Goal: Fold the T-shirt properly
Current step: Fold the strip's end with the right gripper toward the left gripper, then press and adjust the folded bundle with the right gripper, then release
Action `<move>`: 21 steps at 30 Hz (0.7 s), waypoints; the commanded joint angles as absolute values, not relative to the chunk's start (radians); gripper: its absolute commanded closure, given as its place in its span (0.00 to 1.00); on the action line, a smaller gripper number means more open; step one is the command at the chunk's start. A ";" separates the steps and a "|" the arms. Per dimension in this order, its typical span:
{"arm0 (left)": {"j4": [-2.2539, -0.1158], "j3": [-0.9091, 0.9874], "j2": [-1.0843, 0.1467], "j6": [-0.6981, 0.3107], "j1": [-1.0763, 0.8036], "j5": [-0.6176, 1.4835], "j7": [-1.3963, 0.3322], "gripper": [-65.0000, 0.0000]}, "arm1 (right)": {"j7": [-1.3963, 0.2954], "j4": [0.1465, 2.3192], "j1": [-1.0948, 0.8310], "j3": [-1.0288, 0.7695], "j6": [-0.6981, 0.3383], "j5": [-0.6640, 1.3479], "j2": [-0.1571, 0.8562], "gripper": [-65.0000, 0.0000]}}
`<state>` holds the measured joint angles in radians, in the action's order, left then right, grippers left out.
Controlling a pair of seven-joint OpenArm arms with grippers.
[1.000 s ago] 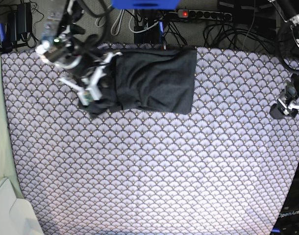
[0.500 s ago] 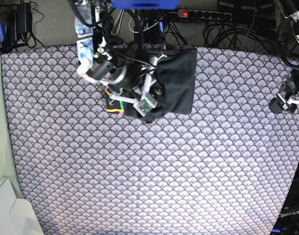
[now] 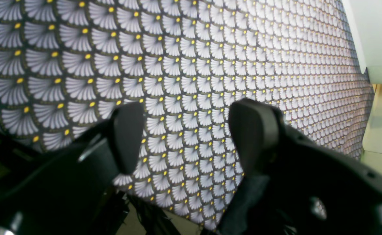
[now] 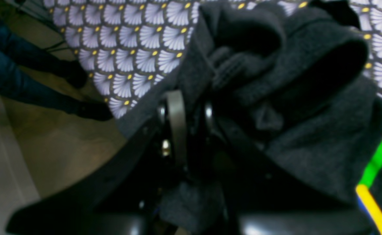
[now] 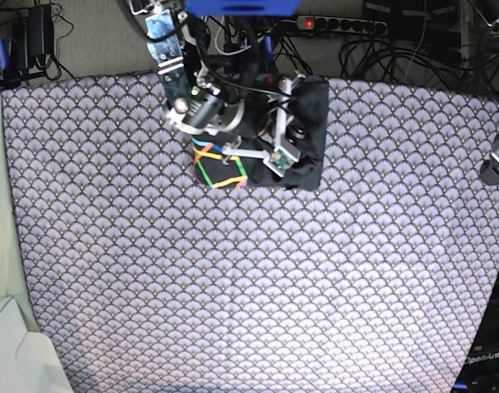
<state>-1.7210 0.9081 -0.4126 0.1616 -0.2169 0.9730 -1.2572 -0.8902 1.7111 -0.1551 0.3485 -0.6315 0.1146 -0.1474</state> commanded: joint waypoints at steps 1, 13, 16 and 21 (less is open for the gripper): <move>-1.733 0.915 -0.435 0.209 -0.222 1.027 -1.259 0.34 | -0.869 1.710 -0.142 0.354 -0.638 0.139 -0.157 1.00; -1.733 0.915 -0.432 0.209 -0.226 1.029 -1.259 0.34 | -0.875 1.684 -0.140 0.361 -0.642 0.137 -0.157 0.74; -1.733 0.915 -0.433 0.209 -0.226 1.027 -1.259 0.34 | -0.875 1.742 -0.148 0.410 -0.642 0.139 -0.157 0.61; -1.733 0.915 -0.433 0.209 -0.226 1.027 -1.259 0.34 | -0.869 1.896 -0.179 0.487 -0.642 0.139 -0.156 0.57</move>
<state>-1.7210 0.9081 -0.4122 0.1616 -0.2291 0.9733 -1.2572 -0.8898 1.8809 -0.1886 0.4870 -0.6384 0.1307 -0.1474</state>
